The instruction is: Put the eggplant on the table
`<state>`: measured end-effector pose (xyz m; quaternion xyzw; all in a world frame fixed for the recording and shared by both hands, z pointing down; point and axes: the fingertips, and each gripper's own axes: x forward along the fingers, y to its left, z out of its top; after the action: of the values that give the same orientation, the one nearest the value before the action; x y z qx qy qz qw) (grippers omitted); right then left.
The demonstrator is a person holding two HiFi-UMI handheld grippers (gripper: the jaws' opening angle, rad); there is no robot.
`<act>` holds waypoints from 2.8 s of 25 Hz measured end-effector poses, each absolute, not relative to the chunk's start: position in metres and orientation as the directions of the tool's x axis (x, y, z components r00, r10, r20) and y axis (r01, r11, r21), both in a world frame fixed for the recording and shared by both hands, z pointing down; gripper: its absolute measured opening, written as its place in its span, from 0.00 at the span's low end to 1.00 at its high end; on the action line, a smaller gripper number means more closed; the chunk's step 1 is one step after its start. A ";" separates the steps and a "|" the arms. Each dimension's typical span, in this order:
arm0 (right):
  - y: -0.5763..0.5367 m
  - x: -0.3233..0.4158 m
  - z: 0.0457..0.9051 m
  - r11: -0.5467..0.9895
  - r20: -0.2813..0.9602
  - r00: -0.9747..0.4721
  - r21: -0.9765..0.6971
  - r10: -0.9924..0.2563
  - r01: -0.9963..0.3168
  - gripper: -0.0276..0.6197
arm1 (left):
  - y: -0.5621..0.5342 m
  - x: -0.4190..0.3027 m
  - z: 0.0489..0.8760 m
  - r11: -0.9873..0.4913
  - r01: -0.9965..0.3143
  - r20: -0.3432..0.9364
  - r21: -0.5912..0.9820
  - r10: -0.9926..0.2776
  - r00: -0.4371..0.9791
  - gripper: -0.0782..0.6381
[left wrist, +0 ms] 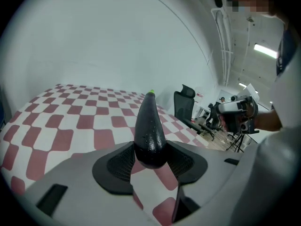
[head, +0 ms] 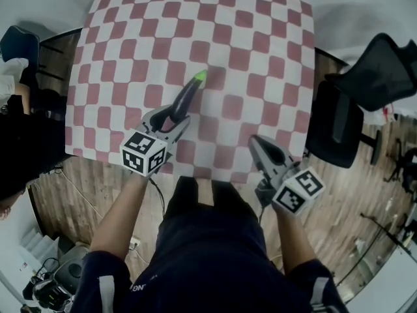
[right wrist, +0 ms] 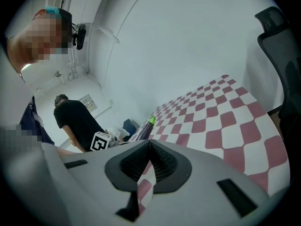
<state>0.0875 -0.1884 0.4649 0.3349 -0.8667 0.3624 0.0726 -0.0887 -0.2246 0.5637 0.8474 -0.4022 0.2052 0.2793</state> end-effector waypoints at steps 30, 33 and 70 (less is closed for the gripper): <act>-0.213 0.113 0.509 0.441 0.417 -0.755 -0.627 -0.506 -0.642 0.07 | -0.243 -0.082 0.684 -0.553 -0.821 0.884 0.144 -0.301 0.358 0.43; -0.213 0.113 0.506 0.443 0.415 -0.753 -0.624 -0.510 -0.644 0.07 | -0.243 -0.082 0.685 -0.559 -0.818 0.892 0.134 -0.292 0.346 0.43; -0.207 0.066 0.382 0.582 0.268 -0.745 -0.487 -0.611 -0.652 0.07 | -0.199 -0.099 0.418 -0.635 -0.748 0.407 0.192 -0.642 0.650 0.17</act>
<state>0.0657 -0.2068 0.3825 0.3551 -0.8885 0.2883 0.0354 -0.0992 -0.1992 0.4179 0.8913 -0.3900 0.1520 0.1745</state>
